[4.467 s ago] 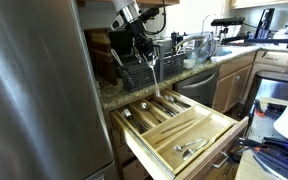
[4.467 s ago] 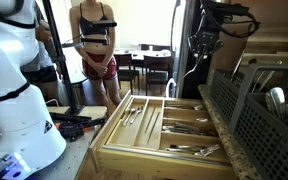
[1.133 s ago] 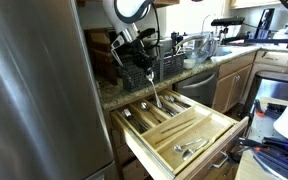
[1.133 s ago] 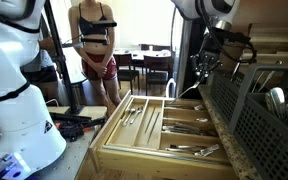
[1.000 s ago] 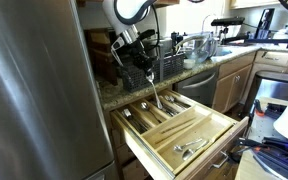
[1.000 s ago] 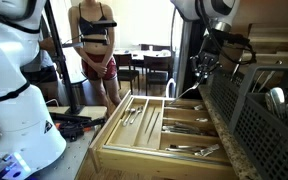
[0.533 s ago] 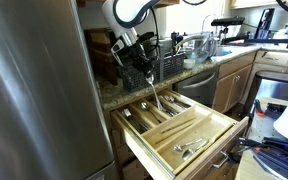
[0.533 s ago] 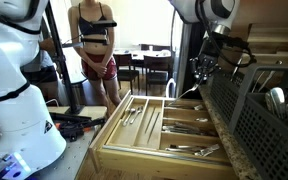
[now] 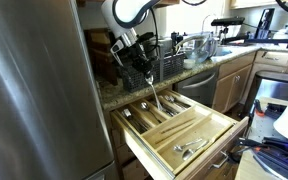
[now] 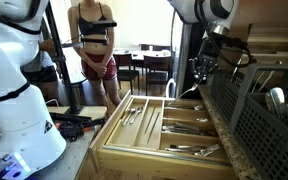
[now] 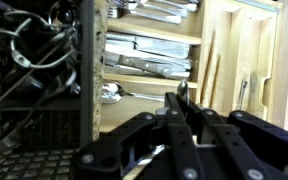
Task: Remove a spoon from the rack and put it in the second compartment from the left in the drawer
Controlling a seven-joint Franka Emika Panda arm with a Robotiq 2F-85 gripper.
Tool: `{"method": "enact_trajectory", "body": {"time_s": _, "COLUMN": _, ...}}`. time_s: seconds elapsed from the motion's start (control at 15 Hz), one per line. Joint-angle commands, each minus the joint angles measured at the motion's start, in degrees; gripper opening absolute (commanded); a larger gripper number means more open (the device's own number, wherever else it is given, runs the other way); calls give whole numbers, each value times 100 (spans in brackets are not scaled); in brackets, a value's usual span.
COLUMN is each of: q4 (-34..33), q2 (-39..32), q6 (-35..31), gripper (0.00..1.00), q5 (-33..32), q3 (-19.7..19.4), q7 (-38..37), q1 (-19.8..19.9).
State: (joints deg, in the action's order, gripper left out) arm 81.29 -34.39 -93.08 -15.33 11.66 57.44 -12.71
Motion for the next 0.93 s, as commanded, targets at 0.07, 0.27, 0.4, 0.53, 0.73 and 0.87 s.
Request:
{"method": "enact_trajectory", "body": {"time_s": 0.07, "q4": -86, "q2": -69, "q6": -3, "gripper": 5, "q5": -103, "q3": -2, "q7": 100, "q1": -25}}
{"method": "enact_trajectory", "body": {"time_s": 0.27, "q4": -109, "q2": -92, "q6": 21, "gripper": 5, "q5": -110, "q3": -6, "q7": 107, "q1": -30}}
{"method": "enact_trajectory", "body": {"time_s": 0.4, "q4": -141, "q2": -118, "q6": 41, "gripper": 6, "q5": -114, "q3": -7, "q7": 120, "q1": -35}}
{"method": "enact_trajectory", "body": {"time_s": 0.53, "q4": -161, "q2": -137, "q6": 50, "gripper": 5, "q5": -121, "q3": -10, "q7": 132, "q1": -38}}
{"method": "enact_trajectory", "body": {"time_s": 0.73, "q4": -194, "q2": -177, "q6": 65, "gripper": 5, "q5": -126, "q3": -14, "q7": 157, "q1": -43}}
{"method": "enact_trajectory", "body": {"time_s": 0.87, "q4": -204, "q2": -187, "q6": 68, "gripper": 6, "q5": -126, "q3": -16, "q7": 173, "q1": -44}}
